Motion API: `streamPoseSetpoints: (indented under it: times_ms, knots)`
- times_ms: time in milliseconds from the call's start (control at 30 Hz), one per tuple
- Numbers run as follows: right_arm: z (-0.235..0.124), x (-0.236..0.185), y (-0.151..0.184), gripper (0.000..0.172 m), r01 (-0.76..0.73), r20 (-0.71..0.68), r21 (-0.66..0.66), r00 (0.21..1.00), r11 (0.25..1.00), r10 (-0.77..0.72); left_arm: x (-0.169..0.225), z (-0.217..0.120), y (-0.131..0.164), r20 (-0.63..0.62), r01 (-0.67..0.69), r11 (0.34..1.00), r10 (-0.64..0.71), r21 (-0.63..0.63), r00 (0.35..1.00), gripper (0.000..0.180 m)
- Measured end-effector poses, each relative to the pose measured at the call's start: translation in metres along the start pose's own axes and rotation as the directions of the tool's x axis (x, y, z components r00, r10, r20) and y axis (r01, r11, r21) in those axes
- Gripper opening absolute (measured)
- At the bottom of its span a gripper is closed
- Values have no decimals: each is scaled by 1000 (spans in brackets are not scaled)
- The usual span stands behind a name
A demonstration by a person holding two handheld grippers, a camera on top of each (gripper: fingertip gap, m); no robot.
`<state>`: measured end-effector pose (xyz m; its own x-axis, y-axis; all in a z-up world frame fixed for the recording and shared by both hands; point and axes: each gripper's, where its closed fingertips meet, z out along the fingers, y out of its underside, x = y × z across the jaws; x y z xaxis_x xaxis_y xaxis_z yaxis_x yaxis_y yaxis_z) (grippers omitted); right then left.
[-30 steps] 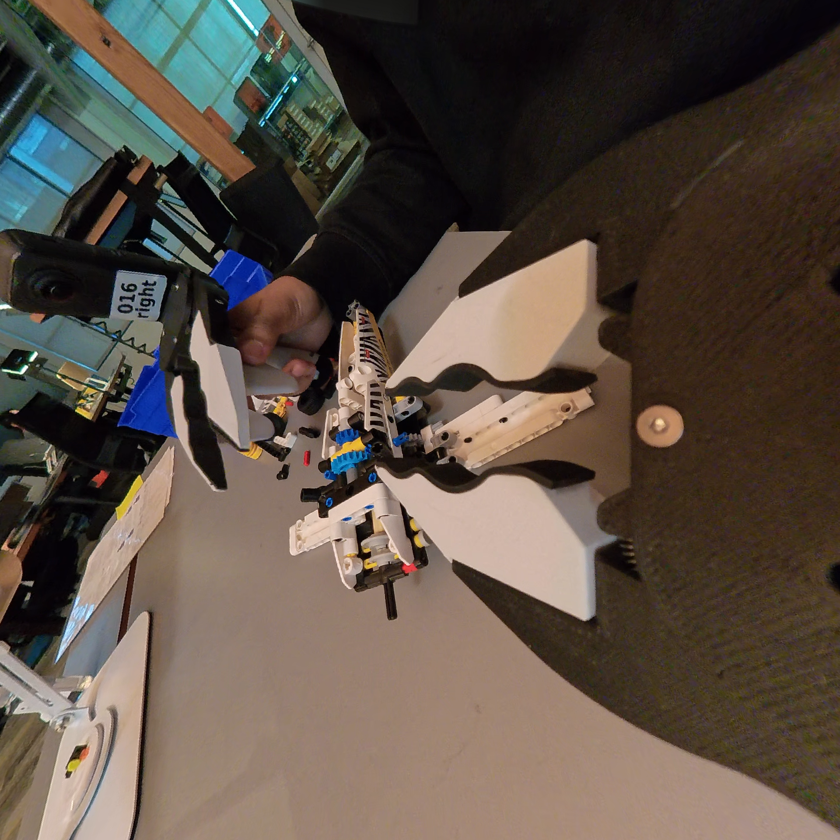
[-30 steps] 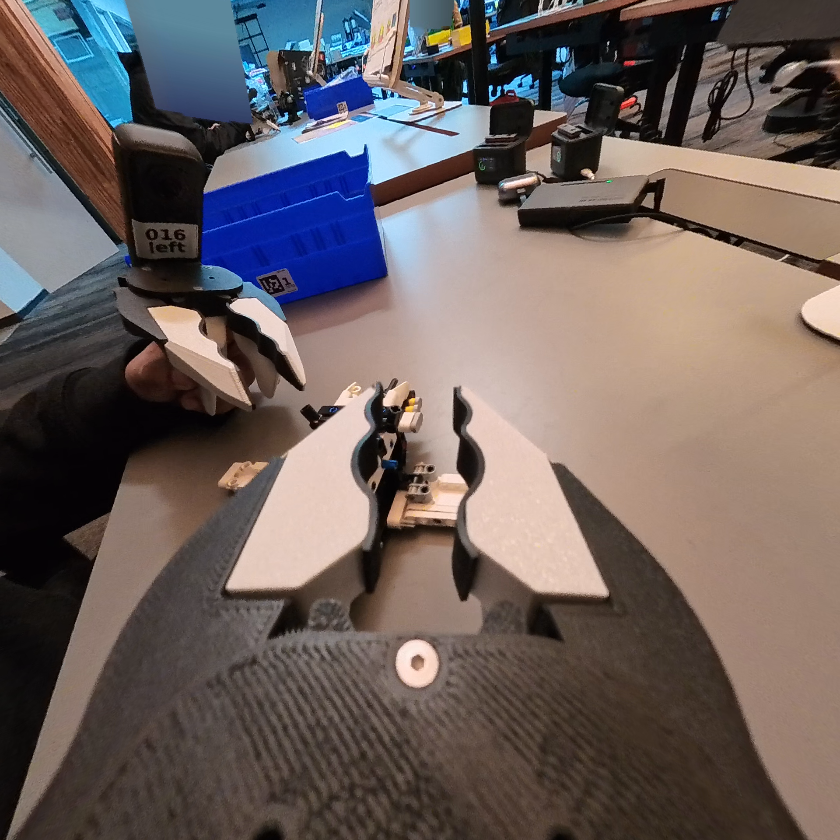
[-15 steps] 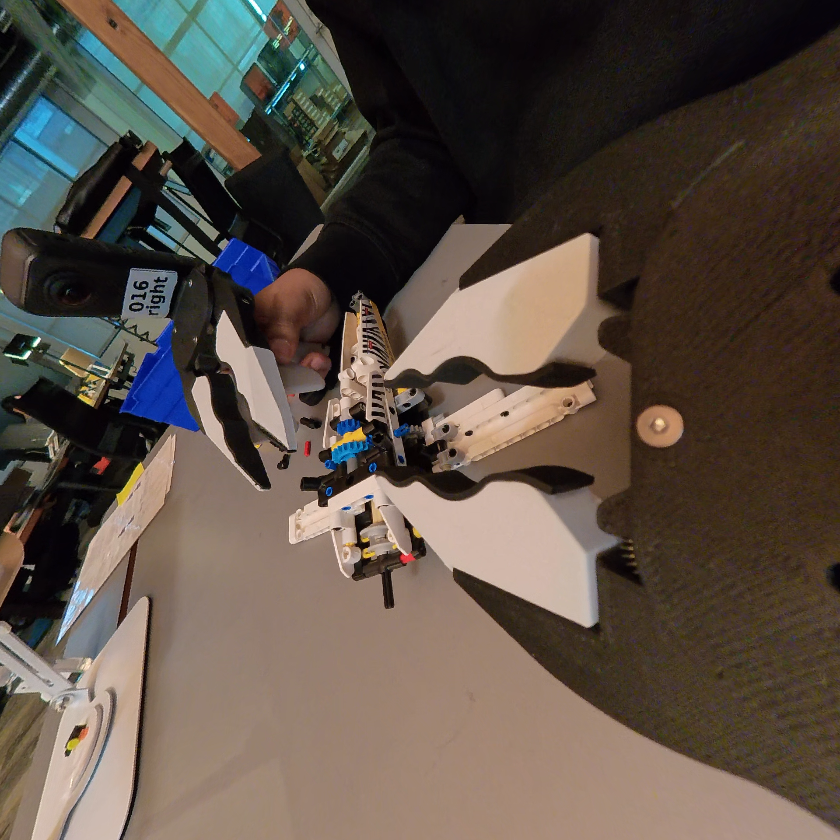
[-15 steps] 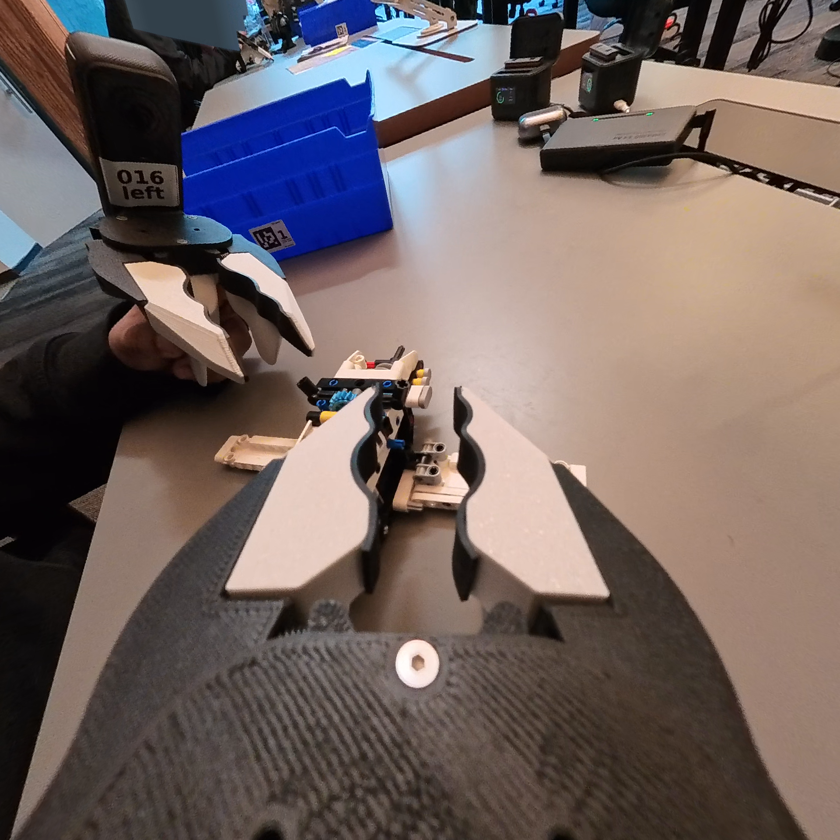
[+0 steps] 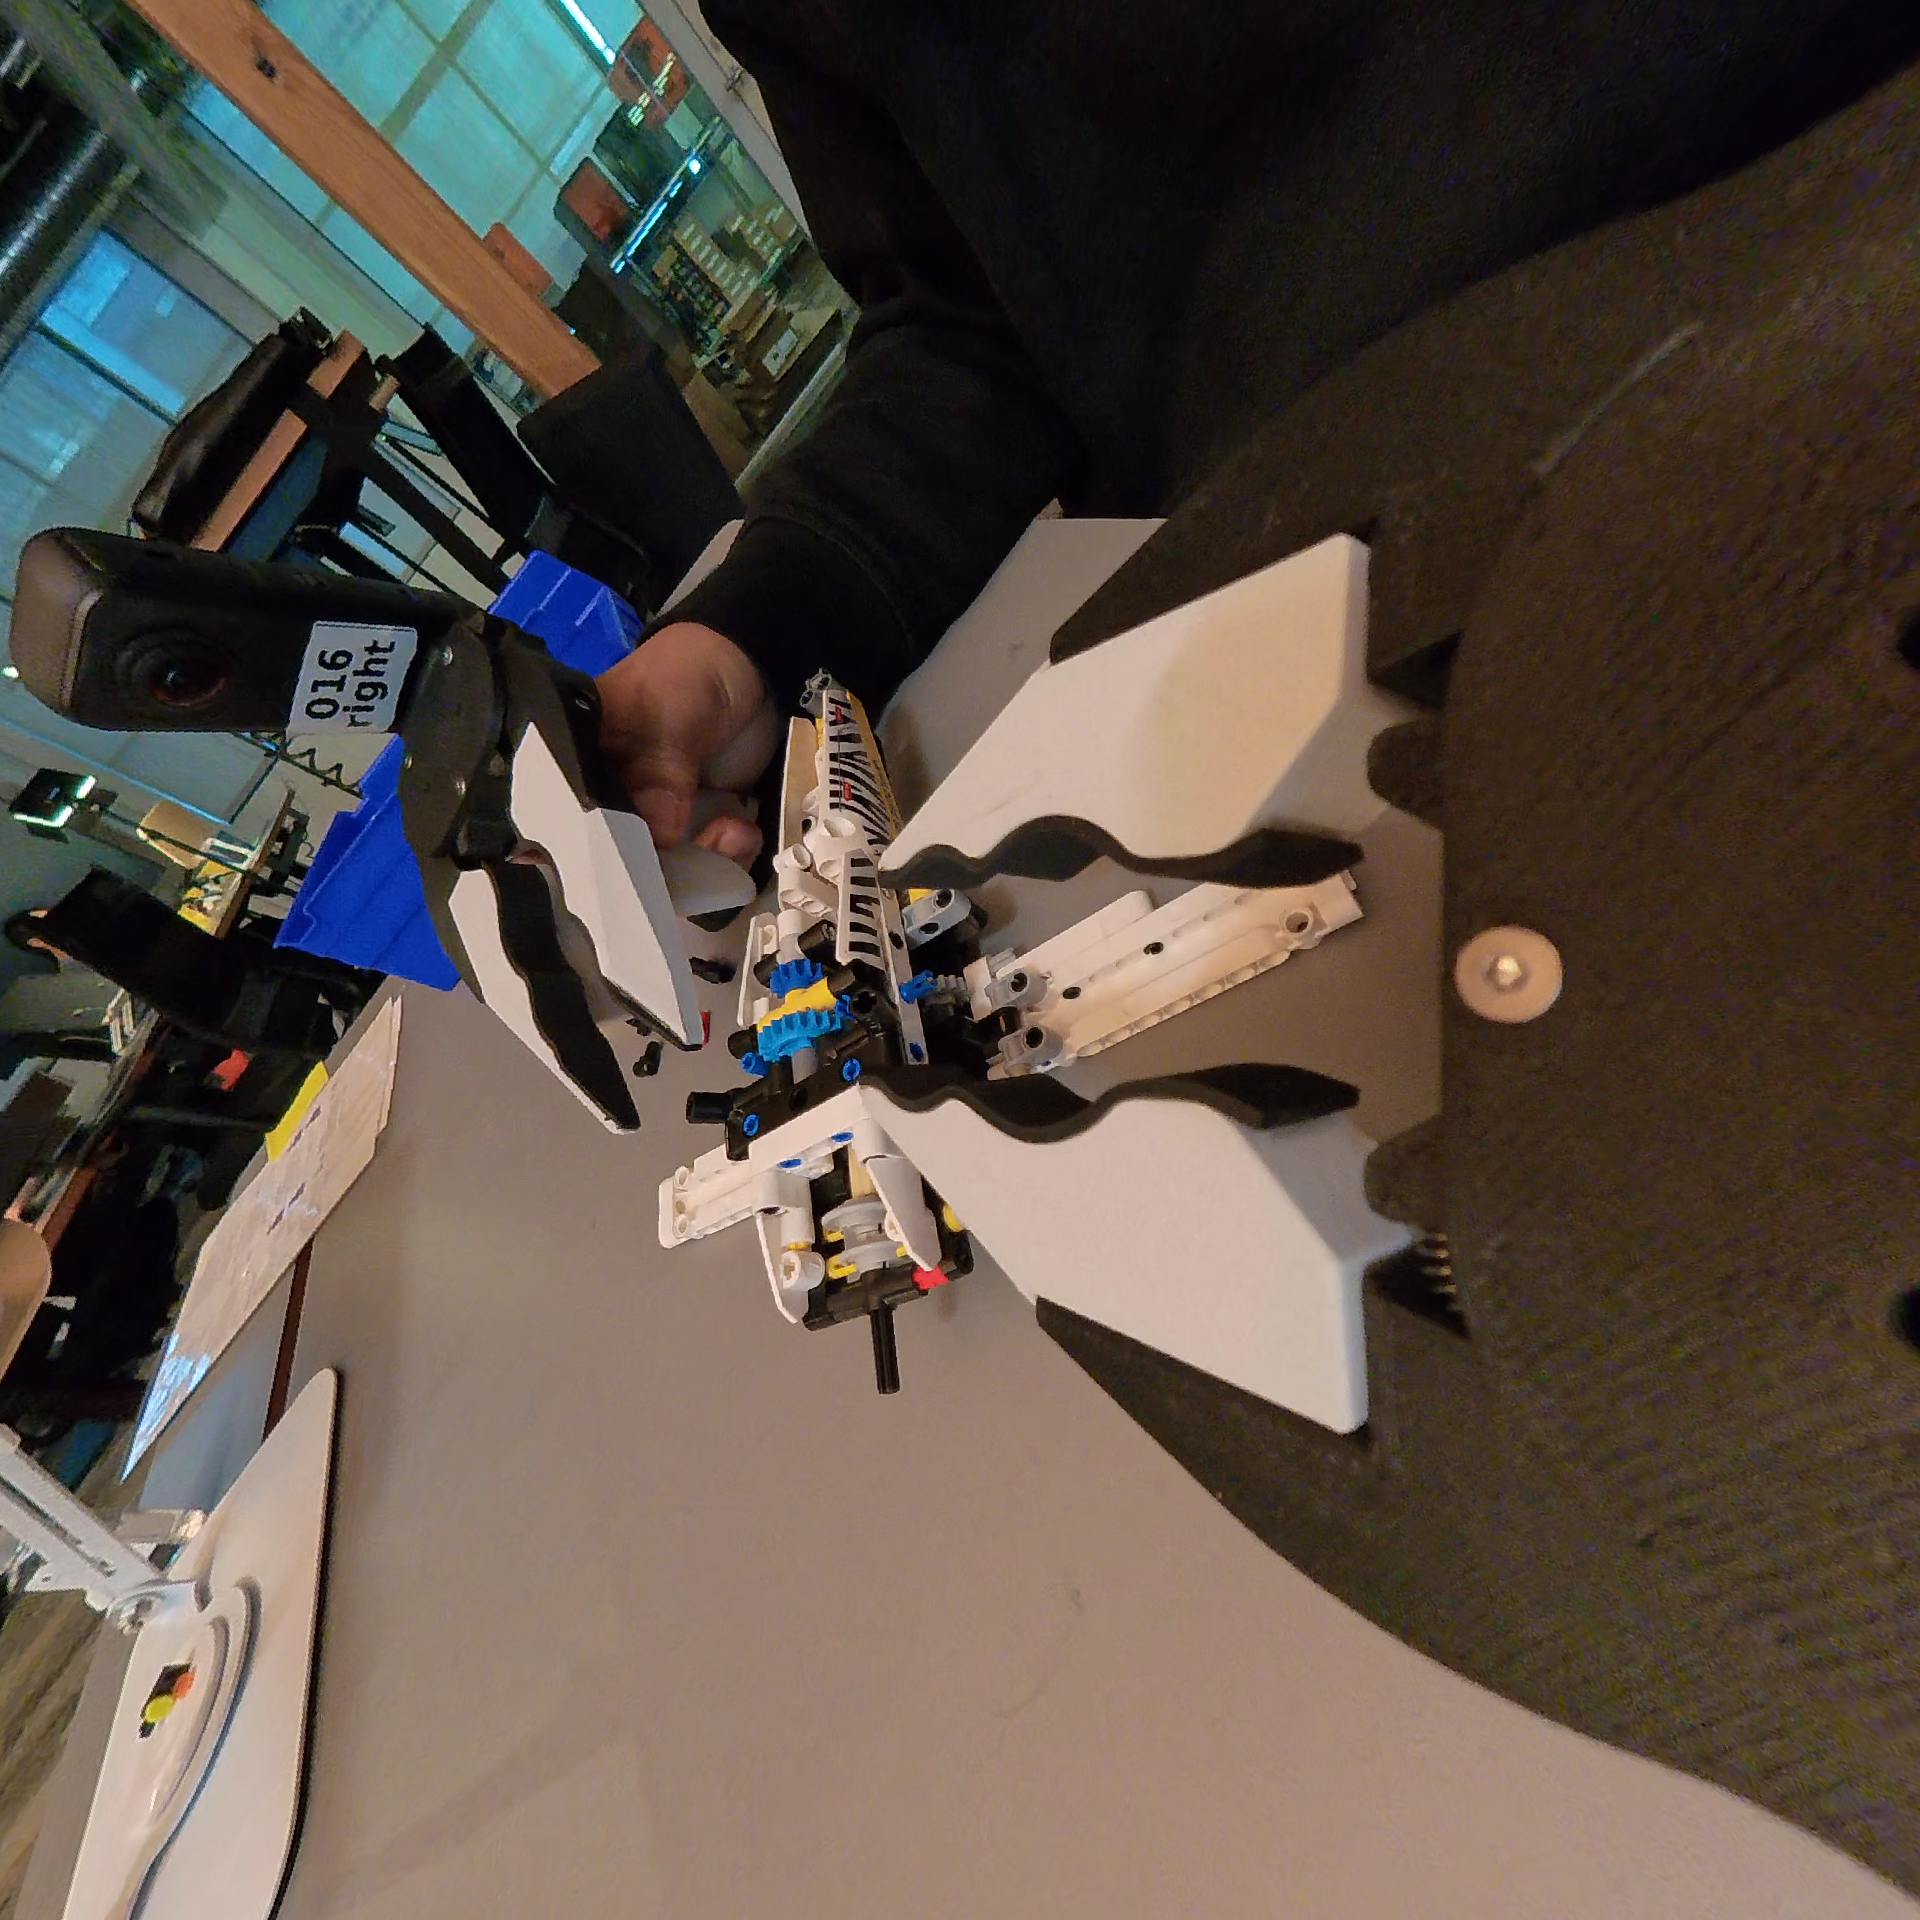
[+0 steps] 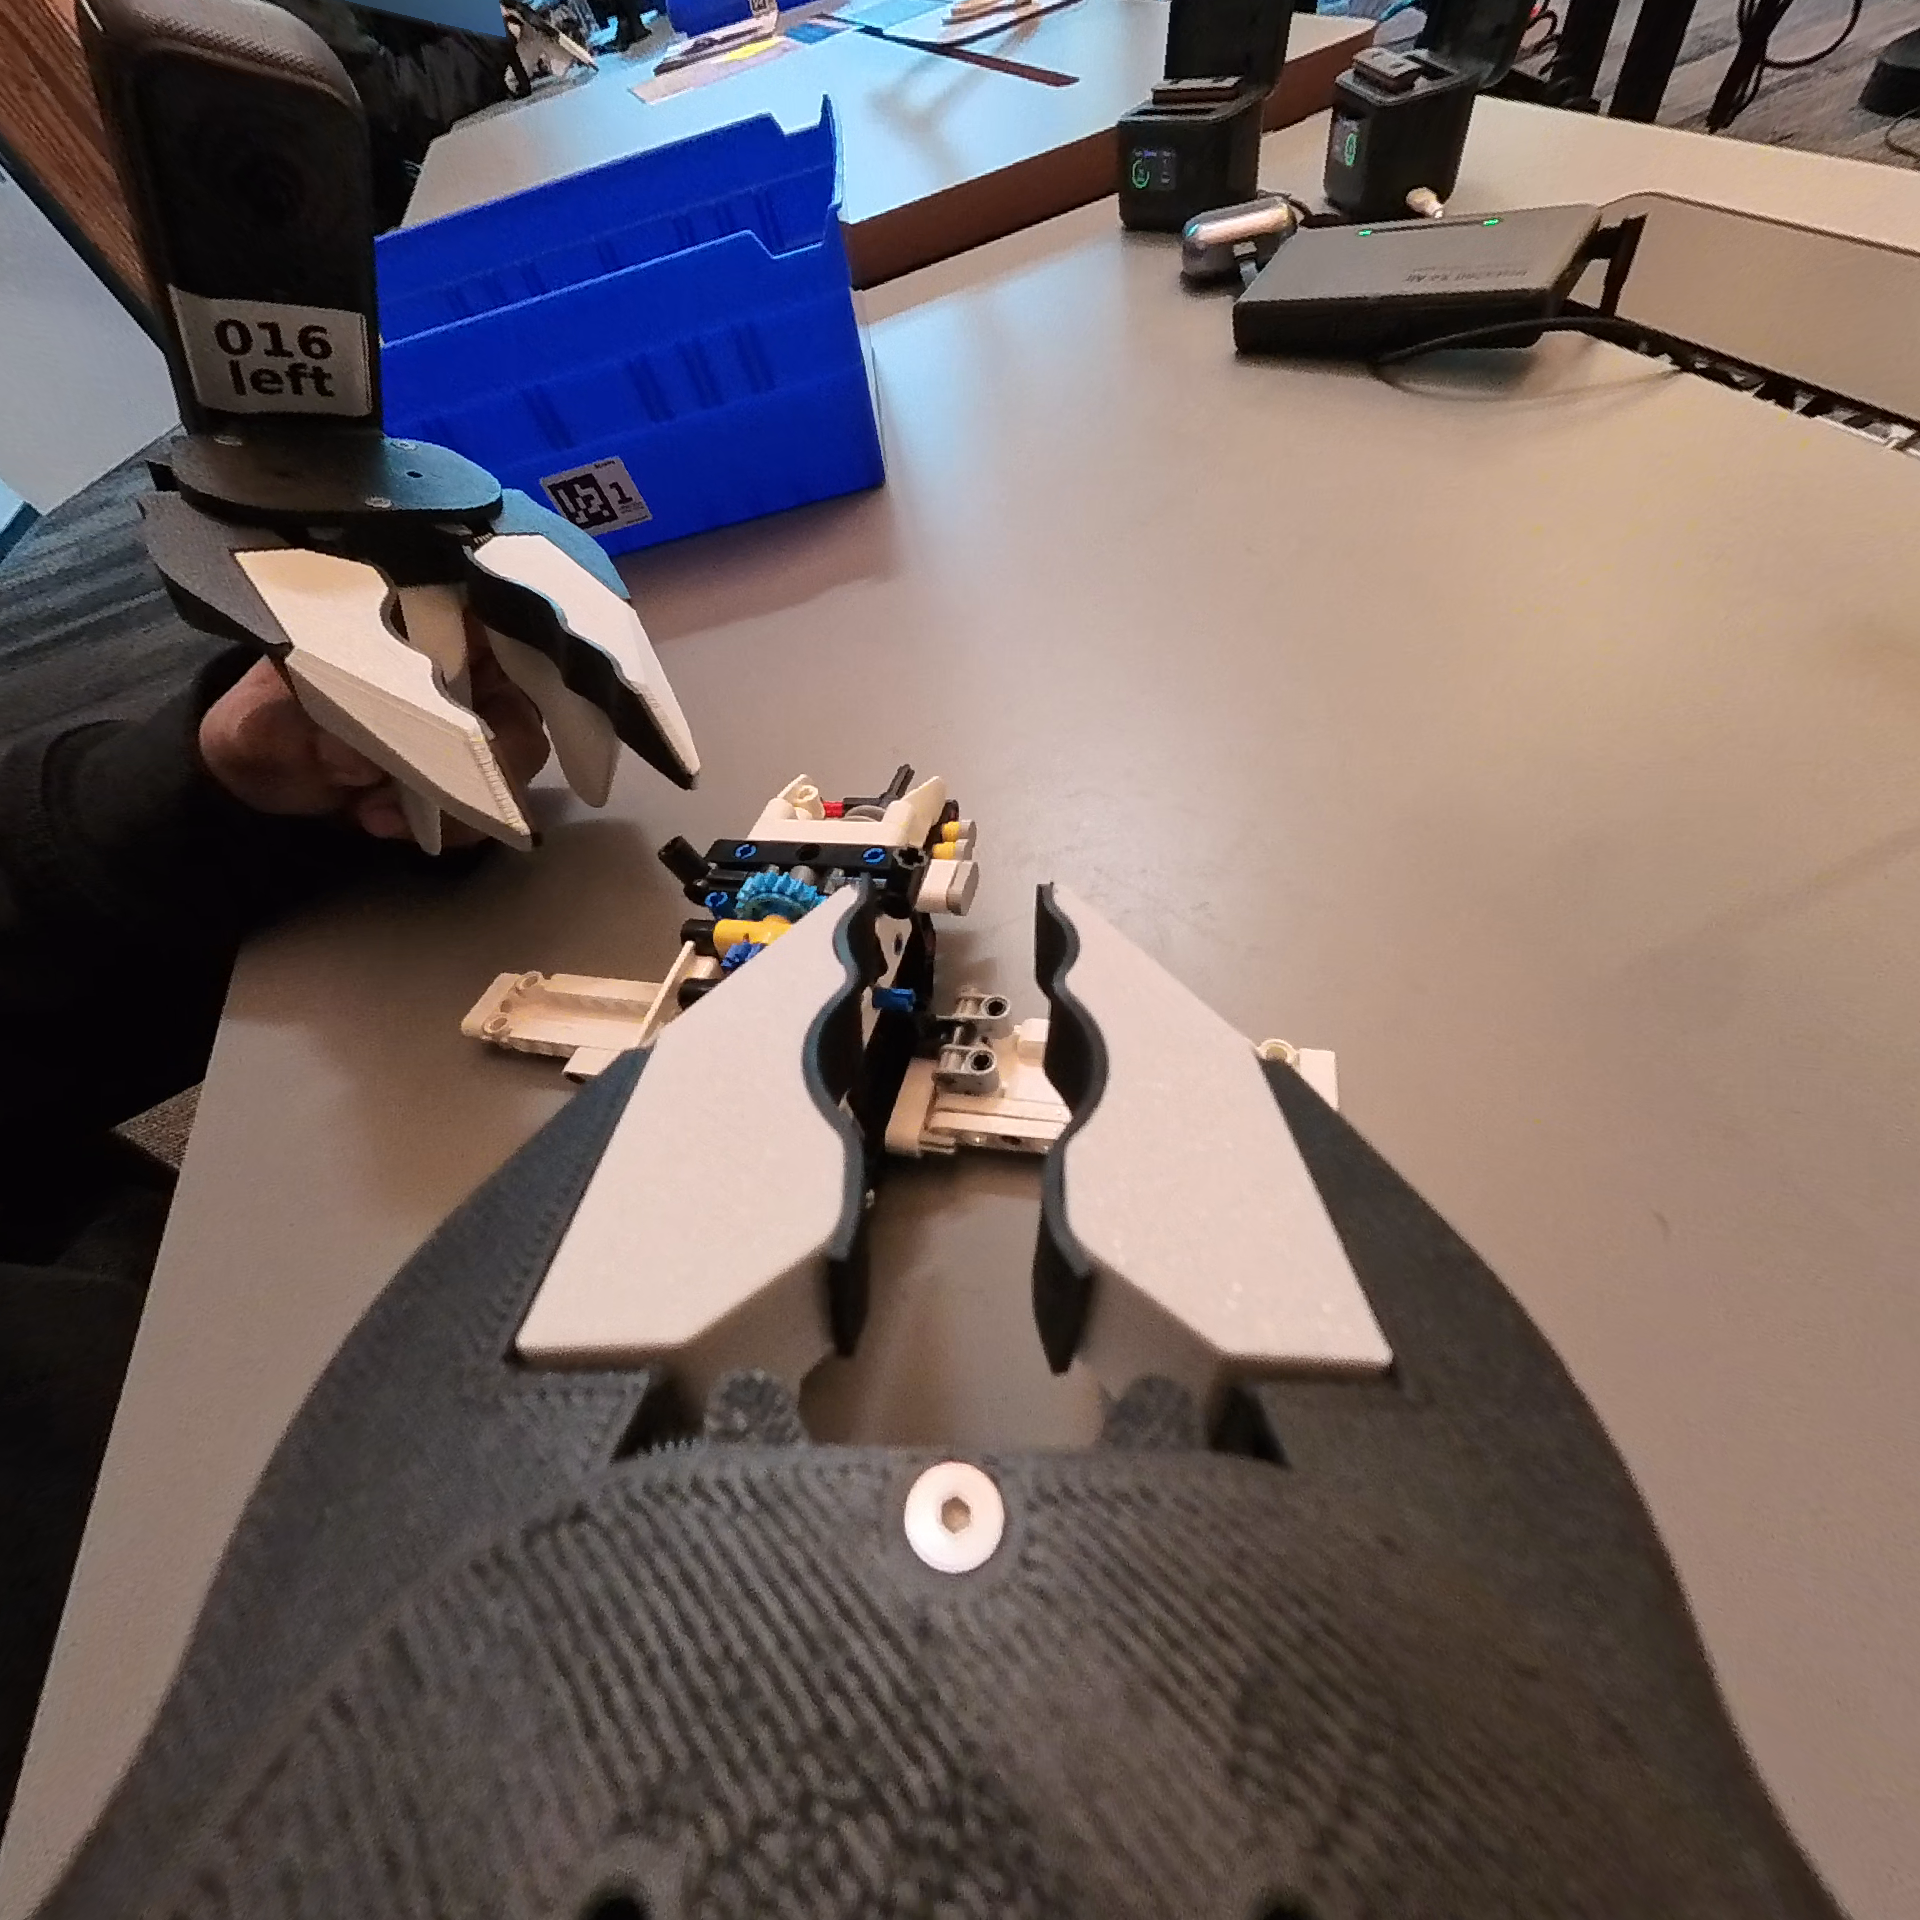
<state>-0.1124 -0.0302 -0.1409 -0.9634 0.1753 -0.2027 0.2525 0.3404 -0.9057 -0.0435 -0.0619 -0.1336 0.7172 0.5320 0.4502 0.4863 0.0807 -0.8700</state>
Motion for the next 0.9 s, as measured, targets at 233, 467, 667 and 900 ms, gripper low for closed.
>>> streamPoseSetpoints:
  times_ms: [233, 467, 667, 900]
  knots:
    - [0, 0, 0, 28, -1, 2, 1, 1000, 1000, 1, 0, 0, 0, -4, 6, 1000, -6, -3, 1000, 30]
    - [-1, 1, -1, 28, -3, 2, 5, 1000, 1000, 3, 0, 0, 0, -5, 6, 1000, -6, -2, 1000, 30]
    - [-1, 1, -1, 28, -4, 3, 6, 1000, 1000, 4, 0, 0, 0, -6, 8, 1000, -8, -3, 1000, 30]
    - [-1, 0, 0, 28, -3, 3, 5, 1000, 1000, 3, 0, 0, 0, -7, 10, 1000, -10, -3, 1000, 30]
